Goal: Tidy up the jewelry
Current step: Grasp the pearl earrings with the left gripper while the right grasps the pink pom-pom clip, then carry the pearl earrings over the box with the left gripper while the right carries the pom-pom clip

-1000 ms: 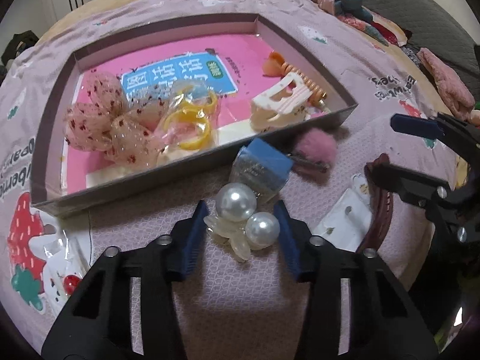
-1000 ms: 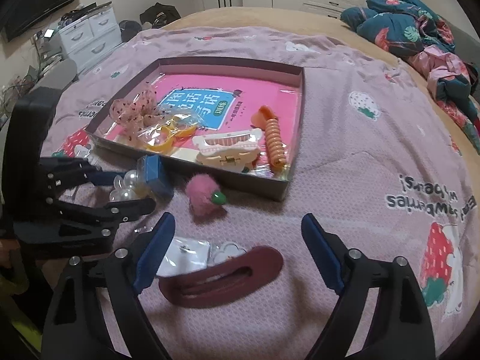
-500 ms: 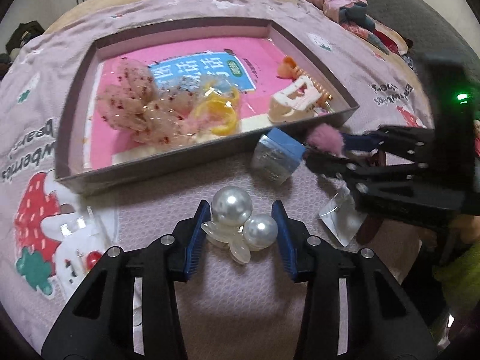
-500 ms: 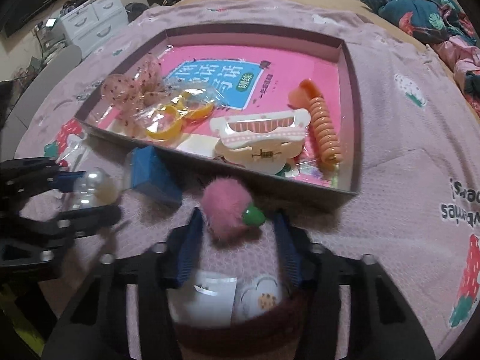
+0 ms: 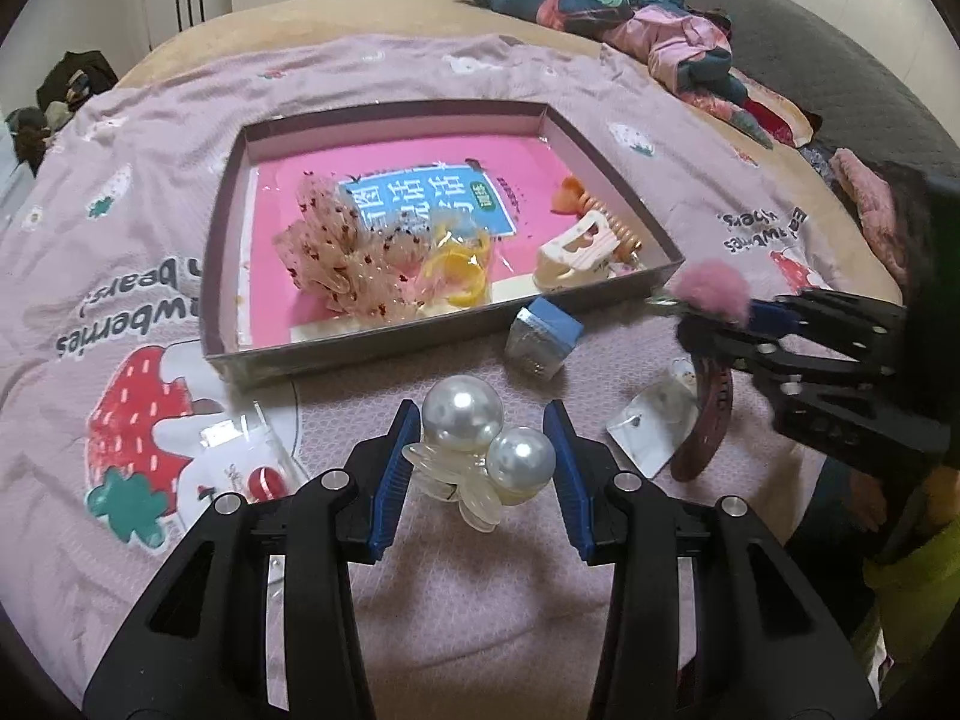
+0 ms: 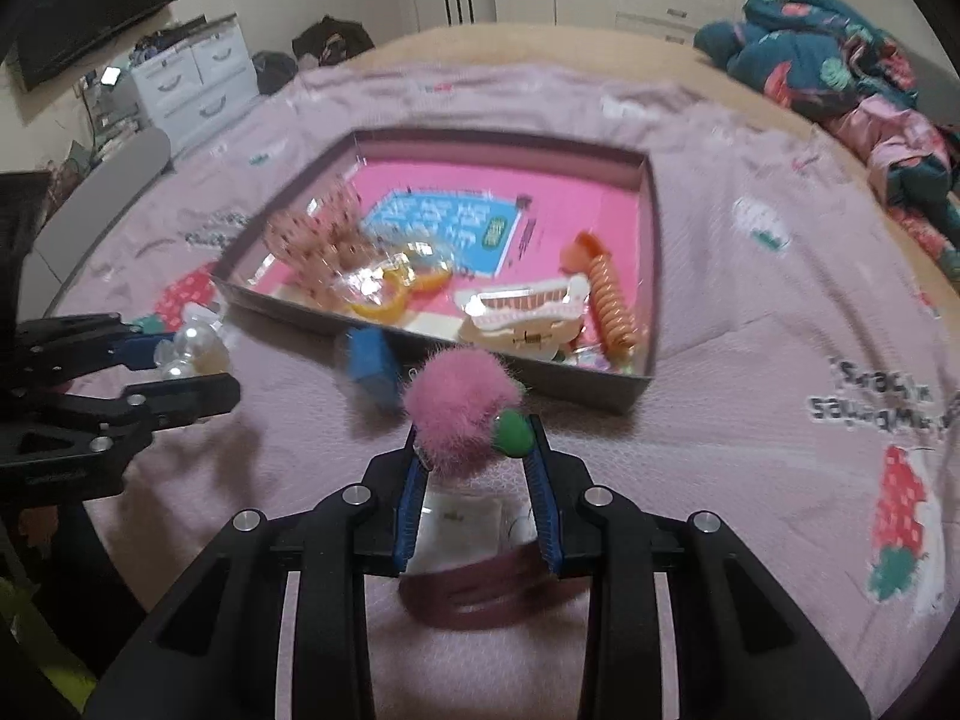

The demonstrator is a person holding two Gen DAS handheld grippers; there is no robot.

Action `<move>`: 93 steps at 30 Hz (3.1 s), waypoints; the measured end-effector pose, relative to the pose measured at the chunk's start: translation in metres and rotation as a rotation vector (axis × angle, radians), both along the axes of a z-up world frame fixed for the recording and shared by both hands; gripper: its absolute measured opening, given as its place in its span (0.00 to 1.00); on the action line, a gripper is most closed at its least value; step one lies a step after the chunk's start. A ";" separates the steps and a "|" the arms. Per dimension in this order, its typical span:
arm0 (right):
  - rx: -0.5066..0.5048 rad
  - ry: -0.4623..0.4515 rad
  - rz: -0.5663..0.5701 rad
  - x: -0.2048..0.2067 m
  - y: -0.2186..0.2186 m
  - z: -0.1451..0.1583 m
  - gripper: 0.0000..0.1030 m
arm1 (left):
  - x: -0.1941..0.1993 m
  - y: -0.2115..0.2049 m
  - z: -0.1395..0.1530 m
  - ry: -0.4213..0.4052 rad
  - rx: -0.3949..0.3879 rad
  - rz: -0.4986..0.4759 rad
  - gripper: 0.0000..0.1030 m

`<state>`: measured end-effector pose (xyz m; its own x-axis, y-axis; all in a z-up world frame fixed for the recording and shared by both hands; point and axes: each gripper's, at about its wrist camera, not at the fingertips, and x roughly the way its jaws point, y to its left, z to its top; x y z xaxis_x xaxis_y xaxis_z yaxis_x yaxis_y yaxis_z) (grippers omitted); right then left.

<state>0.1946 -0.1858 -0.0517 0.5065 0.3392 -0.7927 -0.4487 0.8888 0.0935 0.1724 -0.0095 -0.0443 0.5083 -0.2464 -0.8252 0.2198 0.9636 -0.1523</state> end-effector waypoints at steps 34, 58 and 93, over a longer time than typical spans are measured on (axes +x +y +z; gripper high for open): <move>0.089 -0.225 -0.033 -0.086 -0.019 0.105 0.29 | -0.040 -0.009 0.094 -0.210 -0.028 -0.021 0.33; 0.087 -0.270 0.117 -0.037 0.046 0.137 0.29 | -0.030 0.073 0.114 -0.252 -0.025 0.181 0.33; 0.043 -0.101 -0.128 0.090 0.002 0.056 0.29 | 0.103 0.044 0.048 -0.123 0.096 0.105 0.33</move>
